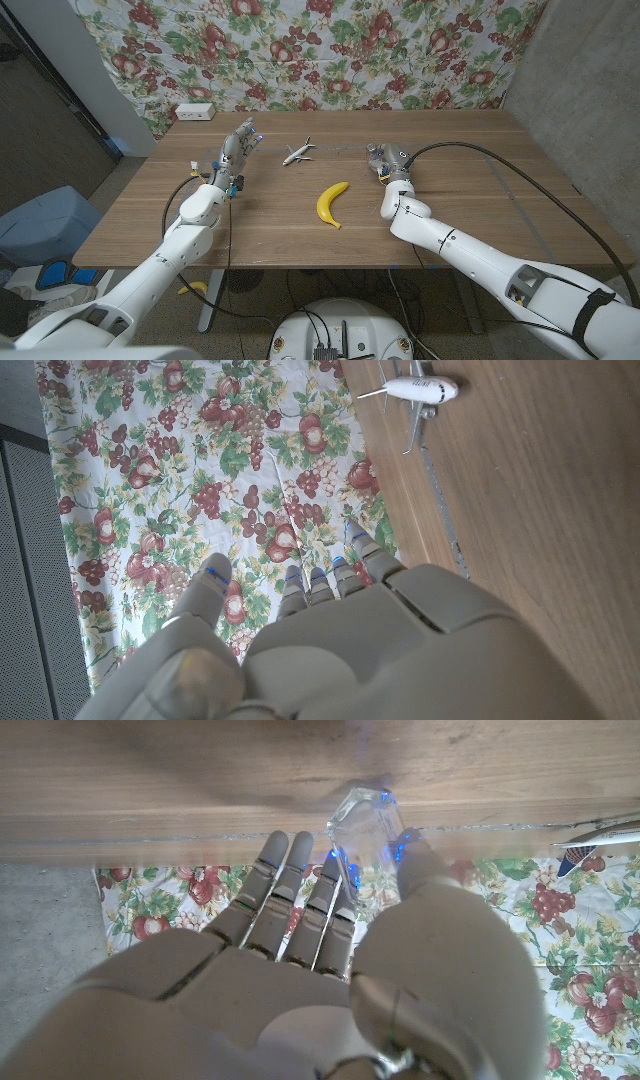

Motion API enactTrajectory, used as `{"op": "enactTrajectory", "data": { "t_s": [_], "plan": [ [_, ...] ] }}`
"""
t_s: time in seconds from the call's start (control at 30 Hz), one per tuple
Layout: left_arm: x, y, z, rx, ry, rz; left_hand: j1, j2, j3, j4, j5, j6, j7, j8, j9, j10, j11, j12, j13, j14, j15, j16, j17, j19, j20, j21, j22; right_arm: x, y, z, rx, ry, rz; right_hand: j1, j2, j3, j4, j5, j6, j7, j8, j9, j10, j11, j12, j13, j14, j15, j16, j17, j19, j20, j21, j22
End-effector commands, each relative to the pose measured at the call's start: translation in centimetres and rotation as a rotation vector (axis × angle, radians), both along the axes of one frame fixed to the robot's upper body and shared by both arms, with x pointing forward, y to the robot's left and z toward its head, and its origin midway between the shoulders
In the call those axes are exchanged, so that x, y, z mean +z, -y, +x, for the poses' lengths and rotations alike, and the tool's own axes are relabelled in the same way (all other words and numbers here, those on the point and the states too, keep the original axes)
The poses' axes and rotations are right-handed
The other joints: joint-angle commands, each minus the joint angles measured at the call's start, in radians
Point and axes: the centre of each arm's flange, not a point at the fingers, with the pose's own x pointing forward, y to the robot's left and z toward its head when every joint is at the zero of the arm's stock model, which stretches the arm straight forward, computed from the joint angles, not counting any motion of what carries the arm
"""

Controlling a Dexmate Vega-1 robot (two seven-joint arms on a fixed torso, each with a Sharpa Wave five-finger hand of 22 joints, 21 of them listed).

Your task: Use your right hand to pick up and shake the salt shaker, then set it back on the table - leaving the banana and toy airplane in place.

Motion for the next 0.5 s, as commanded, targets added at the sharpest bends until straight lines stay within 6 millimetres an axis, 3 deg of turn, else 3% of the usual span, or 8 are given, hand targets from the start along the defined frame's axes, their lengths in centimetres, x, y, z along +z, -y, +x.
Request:
{"op": "enactTrajectory", "data": {
  "t_s": [0.03, 0.23, 0.33, 0.5],
  "plan": [
    [0.01, 0.16, -0.19, -0.003, 0.003, 0.003, -0.011, 0.034, 0.003, -0.005, -0.001, 0.005, -0.004, 0.0, 0.004, 0.0, 0.001, -0.001, 0.004, 0.002, -0.015, 0.001, 0.003, 0.008, 0.002, -0.002, 0.004, 0.13, 0.22, -0.08, -0.021, -0.047, -0.016, -0.043, -0.025, -0.014, 0.001, -0.005, -0.032, 0.003, -0.005, 0.0, -0.04, 0.012, -0.014, -0.006, -0.028, -0.127, -0.011, -0.008, -0.01, 0.009, -0.006, 0.002],
    [-0.01, 0.17, -0.32, -0.004, 0.005, 0.004, -0.011, 0.035, 0.003, -0.006, -0.001, 0.005, -0.003, 0.0, 0.004, 0.001, 0.001, 0.0, 0.004, 0.003, -0.015, 0.001, 0.003, 0.009, 0.002, -0.001, 0.004, 0.23, 0.27, -0.17, -0.028, -0.072, -0.011, -0.076, -0.041, -0.037, 0.002, -0.012, -0.098, 0.013, -0.007, -0.001, -0.118, 0.047, -0.027, -0.022, -0.069, -0.095, -0.022, -0.03, -0.022, 0.027, -0.018, 0.001],
    [-0.01, 0.15, -0.35, -0.005, 0.006, 0.003, -0.01, 0.035, 0.003, -0.006, -0.001, 0.005, -0.003, 0.0, 0.004, 0.002, 0.001, 0.0, 0.004, 0.003, -0.015, 0.0, 0.002, 0.009, 0.003, -0.001, 0.004, 0.28, 0.31, -0.21, -0.028, -0.082, -0.008, -0.092, -0.047, -0.047, 0.0, -0.015, -0.159, 0.013, -0.01, -0.003, -0.197, 0.065, -0.033, -0.038, -0.101, -0.08, -0.03, -0.049, -0.033, 0.037, -0.03, 0.001],
    [0.0, 0.12, -0.42, -0.005, 0.007, 0.005, -0.01, 0.036, 0.003, -0.006, -0.001, 0.005, -0.004, 0.0, 0.004, 0.002, 0.0, 0.0, 0.004, 0.002, -0.014, 0.0, 0.002, 0.01, 0.003, -0.001, 0.004, 0.31, 0.5, -0.32, -0.008, -0.084, 0.015, -0.147, -0.062, -0.083, 0.007, -0.013, -0.335, 0.047, -0.015, -0.008, -0.335, 0.096, -0.03, -0.08, -0.194, -0.04, -0.039, -0.085, -0.051, 0.056, -0.057, 0.001]
  ]
}}
